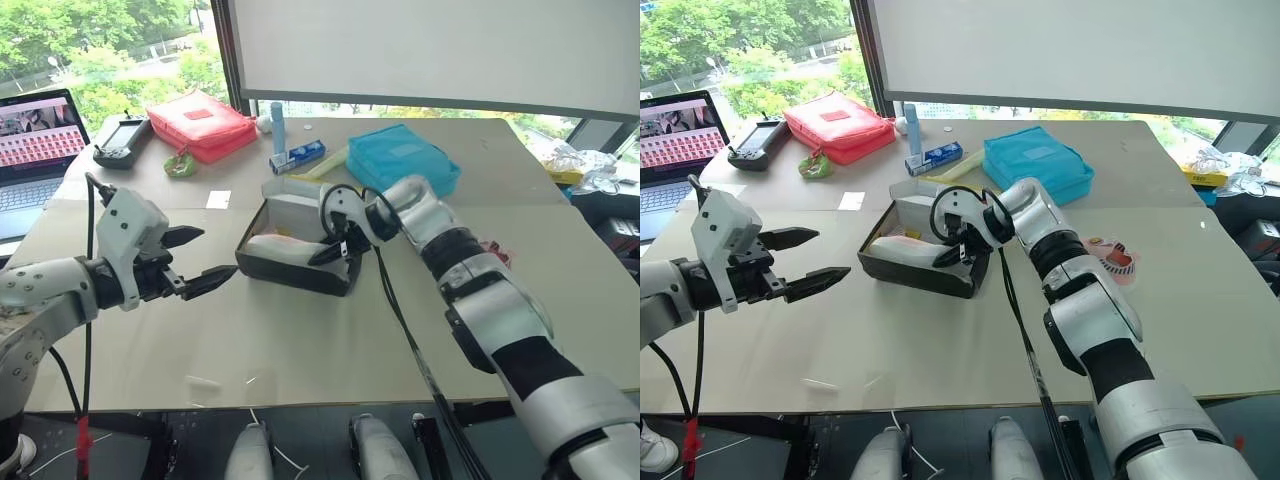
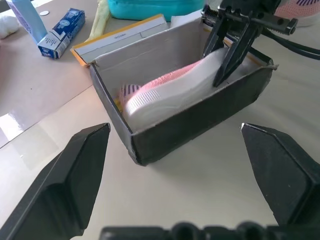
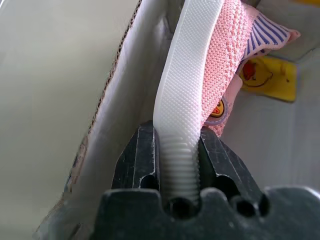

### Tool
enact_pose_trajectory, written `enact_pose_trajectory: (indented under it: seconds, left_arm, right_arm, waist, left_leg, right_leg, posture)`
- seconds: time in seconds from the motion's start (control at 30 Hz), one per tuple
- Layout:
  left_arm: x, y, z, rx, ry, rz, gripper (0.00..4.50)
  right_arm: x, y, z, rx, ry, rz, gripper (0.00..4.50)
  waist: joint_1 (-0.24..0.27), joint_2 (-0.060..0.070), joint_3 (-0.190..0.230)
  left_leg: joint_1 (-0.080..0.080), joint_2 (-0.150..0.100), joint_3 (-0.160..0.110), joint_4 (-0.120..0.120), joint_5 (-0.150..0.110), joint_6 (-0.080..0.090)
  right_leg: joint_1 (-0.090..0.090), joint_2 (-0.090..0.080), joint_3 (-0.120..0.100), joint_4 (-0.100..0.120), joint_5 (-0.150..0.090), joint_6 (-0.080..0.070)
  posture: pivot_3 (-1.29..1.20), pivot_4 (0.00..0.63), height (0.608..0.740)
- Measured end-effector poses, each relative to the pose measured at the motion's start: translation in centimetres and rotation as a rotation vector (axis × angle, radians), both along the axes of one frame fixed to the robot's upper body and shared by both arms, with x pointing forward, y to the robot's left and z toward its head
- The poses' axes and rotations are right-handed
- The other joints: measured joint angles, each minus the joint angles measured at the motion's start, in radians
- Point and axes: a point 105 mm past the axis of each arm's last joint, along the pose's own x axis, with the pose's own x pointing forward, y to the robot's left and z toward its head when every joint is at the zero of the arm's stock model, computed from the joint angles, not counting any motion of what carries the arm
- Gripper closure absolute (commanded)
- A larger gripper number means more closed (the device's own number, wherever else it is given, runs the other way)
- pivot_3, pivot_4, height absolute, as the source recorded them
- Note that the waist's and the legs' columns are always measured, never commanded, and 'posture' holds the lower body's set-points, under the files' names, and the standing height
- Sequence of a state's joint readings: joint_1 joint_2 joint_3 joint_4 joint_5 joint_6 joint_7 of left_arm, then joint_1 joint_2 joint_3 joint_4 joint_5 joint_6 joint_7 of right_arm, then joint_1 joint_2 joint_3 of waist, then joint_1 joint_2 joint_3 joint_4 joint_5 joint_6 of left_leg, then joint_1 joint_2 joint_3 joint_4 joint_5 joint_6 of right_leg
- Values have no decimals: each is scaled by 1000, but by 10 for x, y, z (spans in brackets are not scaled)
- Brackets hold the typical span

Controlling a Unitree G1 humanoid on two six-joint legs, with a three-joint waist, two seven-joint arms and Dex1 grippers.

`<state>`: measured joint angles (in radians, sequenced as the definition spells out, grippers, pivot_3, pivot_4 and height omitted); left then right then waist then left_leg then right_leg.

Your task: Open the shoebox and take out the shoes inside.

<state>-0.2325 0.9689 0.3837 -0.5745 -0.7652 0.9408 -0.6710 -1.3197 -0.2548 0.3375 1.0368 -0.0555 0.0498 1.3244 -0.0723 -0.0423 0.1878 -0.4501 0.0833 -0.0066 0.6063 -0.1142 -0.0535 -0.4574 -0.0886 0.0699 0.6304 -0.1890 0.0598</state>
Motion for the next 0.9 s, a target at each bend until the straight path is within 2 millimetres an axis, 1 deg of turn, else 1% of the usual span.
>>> enact_pose_trajectory:
  seconds: [0.1,0.17,0.27,0.33,0.4,0.57,0.6,0.63,0.67,0.73,0.77,0.8,0.83,0.87,0.9]
  left_arm:
    - [1,-3,-2,-5,6,-9,0]
    - [2,-5,-2,-11,7,-19,0]
    - [4,-7,-2,-13,7,-27,0]
    - [5,-8,-2,-15,11,-30,0]
    - [5,-9,-3,-17,12,-33,0]
    - [5,-9,-3,-19,15,-38,0]
    - [5,-9,-3,-19,17,-43,0]
    - [4,-10,-3,-20,21,-52,0]
    - [4,-12,-4,-23,28,-65,0]
    - [5,-11,-6,-29,43,-71,0]
    - [6,-12,-7,-30,47,-77,0]
    - [8,-13,-6,-32,46,-87,0]
    - [10,-14,-6,-32,47,-94,0]
    - [14,-17,-6,-36,48,-108,0]
    - [18,-20,-7,-41,49,-125,0]
  right_arm:
    - [4,2,17,18,-160,21,4024]
    - [2,3,22,11,-255,62,4024]
    - [-1,5,20,17,-276,80,4024]
    - [-1,4,24,25,-300,75,4024]
    - [0,0,34,39,-337,64,4024]
    - [4,-27,71,138,-380,-45,4024]
    - [4,-37,82,166,-384,-82,4024]
    - [5,-55,95,184,-391,-141,4024]
    - [4,-84,107,175,-401,-218,4024]
    - [-1,-129,117,152,-412,-345,4024]
    - [-5,-150,115,130,-408,-406,4024]
    - [-11,-172,108,101,-390,-476,4024]
    - [-15,-186,101,81,-372,-522,4024]
    - [-18,-202,88,58,-344,-589,4024]
    - [-22,-210,76,43,-335,-624,4024]
  waist:
    - [0,0,0]
    - [1,0,0]
    - [1,0,0]
    - [1,0,0]
    - [2,0,0]
    - [6,0,0]
    - [9,0,0]
    - [15,0,0]
    - [26,0,0]
    - [42,0,0]
    - [46,0,0]
    - [50,0,0]
    - [54,0,0]
    - [54,0,0]
    - [49,0,0]
  left_leg:
    - [0,0,0,0,0,0]
    - [0,0,0,-1,0,0]
    - [0,0,0,-1,0,0]
    - [0,0,0,0,0,0]
    - [0,0,0,0,0,0]
    - [-1,0,0,0,0,0]
    - [-1,0,0,0,0,0]
    - [-1,0,0,0,0,0]
    - [-2,0,0,0,0,0]
    - [-2,-1,0,-1,0,0]
    - [-2,-1,0,-1,-1,-1]
    - [-2,-1,1,0,-1,-1]
    - [-2,-1,1,0,-1,-1]
    - [-1,-1,2,0,-1,-1]
    - [-1,-1,2,0,-1,-1]
  right_leg:
    - [0,0,0,-1,0,0]
    - [0,0,0,-1,0,0]
    - [0,0,0,-1,0,0]
    - [0,0,0,0,0,0]
    - [0,0,0,0,0,0]
    - [0,0,0,-1,0,0]
    - [0,0,0,-1,0,0]
    - [0,0,0,-1,0,0]
    - [0,-1,0,-2,-1,1]
    - [1,-1,0,-4,-1,1]
    - [1,-1,0,-5,-2,1]
    - [0,-1,0,-5,-2,1]
    - [0,-1,0,-5,-2,1]
    - [0,-2,0,-5,-1,1]
    - [0,-1,1,-4,-1,1]
  posture:
    - [0,150,729]
    - [0,150,729]
    - [0,150,729]
    - [0,150,729]
    - [0,150,729]
    - [0,150,729]
    - [0,150,729]
    - [0,150,729]
    - [0,150,729]
    - [0,150,729]
    - [0,150,729]
    - [0,150,729]
    - [0,150,729]
    - [0,150,729]
    - [0,150,729]
